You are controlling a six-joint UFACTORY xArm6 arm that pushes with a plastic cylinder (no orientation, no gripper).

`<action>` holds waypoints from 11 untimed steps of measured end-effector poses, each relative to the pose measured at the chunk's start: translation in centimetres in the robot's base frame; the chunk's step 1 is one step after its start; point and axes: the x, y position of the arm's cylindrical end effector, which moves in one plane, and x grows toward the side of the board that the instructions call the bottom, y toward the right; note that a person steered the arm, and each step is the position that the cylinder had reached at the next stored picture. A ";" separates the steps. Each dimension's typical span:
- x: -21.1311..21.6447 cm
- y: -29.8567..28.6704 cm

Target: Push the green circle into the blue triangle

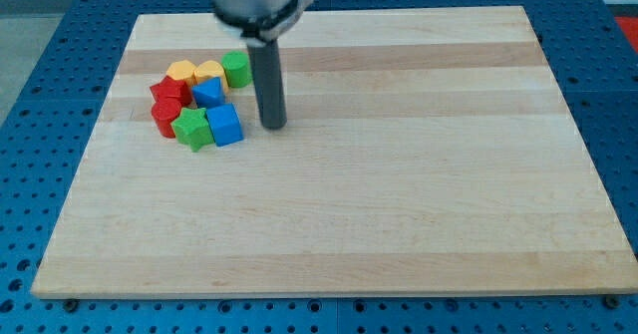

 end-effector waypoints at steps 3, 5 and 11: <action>0.8 -5.2; -1.1 1.1; -12.8 -4.2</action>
